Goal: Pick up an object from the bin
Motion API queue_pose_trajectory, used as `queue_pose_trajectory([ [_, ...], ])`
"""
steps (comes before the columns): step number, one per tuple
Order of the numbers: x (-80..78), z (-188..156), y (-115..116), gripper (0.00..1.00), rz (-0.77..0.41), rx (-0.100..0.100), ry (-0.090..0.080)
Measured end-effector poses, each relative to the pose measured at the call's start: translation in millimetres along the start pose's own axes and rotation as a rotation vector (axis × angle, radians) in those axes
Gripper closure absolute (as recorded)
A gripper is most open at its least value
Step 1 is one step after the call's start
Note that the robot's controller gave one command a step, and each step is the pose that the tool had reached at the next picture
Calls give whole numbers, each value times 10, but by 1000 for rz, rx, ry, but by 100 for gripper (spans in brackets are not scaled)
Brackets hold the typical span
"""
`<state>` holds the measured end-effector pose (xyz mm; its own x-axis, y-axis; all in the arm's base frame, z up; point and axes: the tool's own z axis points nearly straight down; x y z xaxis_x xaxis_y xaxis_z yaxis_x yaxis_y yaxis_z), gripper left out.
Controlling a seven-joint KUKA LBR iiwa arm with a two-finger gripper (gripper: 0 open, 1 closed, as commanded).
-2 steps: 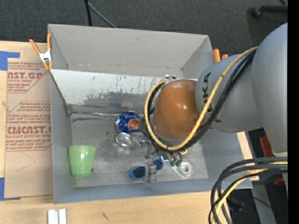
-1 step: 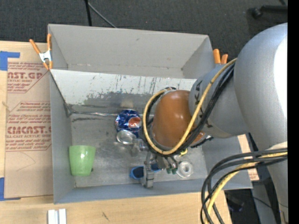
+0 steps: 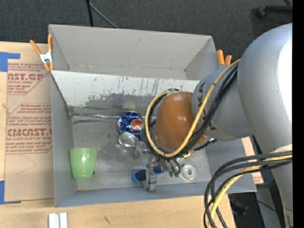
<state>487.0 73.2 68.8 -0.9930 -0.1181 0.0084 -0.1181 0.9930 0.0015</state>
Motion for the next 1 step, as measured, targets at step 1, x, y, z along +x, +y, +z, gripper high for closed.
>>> queue_pose_trajectory([
  [1,-4,3,2,100,0,-1,-1],
])
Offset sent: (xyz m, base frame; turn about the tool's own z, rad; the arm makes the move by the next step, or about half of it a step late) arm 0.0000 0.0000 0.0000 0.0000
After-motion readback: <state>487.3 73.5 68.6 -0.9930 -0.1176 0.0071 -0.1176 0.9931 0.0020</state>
